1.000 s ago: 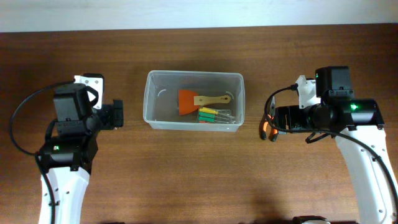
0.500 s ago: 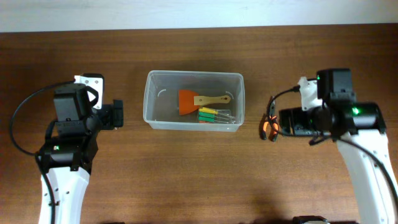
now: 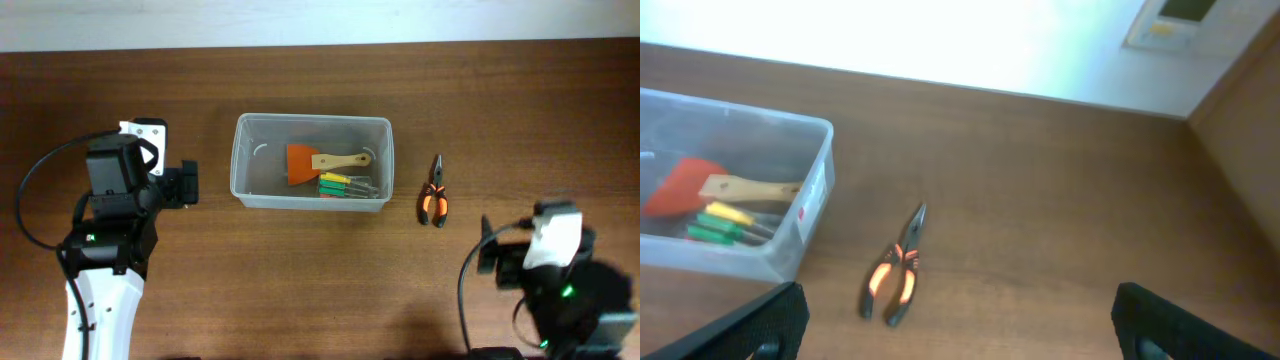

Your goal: Pack container

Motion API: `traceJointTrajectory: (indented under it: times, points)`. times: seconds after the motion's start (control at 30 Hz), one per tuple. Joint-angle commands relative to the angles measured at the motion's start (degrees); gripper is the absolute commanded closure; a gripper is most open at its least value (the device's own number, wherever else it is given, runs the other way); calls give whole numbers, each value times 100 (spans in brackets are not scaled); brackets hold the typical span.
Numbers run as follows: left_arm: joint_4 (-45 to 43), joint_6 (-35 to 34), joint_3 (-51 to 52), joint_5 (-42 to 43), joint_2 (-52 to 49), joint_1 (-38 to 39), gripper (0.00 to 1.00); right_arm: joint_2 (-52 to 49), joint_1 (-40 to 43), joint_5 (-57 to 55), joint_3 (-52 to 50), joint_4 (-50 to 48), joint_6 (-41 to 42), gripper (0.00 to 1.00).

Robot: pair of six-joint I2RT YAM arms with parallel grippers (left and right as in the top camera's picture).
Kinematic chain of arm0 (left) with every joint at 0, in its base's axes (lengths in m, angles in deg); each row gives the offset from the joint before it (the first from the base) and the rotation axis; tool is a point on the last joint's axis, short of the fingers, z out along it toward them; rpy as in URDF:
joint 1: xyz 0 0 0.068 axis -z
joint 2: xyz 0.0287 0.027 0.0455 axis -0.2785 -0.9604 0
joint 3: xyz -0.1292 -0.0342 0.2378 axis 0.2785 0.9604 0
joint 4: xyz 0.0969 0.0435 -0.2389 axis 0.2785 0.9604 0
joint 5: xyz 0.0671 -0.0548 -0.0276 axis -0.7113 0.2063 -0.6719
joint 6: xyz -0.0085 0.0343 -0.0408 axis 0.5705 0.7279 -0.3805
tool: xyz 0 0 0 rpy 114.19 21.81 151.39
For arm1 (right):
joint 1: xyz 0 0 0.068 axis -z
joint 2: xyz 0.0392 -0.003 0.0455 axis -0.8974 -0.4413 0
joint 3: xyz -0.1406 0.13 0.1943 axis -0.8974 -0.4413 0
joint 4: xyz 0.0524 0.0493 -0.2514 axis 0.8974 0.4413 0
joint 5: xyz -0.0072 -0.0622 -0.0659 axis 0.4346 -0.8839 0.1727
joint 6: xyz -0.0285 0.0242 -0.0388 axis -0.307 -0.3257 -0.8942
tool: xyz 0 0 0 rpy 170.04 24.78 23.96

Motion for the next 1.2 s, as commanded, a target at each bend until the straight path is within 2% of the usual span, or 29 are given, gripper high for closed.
traceJointTrajectory:
  times: [0.0, 0.13, 0.4, 1.17]
  points:
    - [-11, 96, -122, -42, -7, -31, 1, 542, -20, -87, -1071, -302, 660, 1]
    - [-11, 94, -122, -42, -7, -31, 1, 1113, -20, -17, -2216, -979, 1172, 1]
    - [-11, 94, -122, -42, -7, -31, 1, 1784, -22, 588, -3578, -1810, 1228, 1]
    - [-11, 94, -122, -42, -7, -31, 1, 1847, -20, 581, -3589, -1849, 1207, 1]
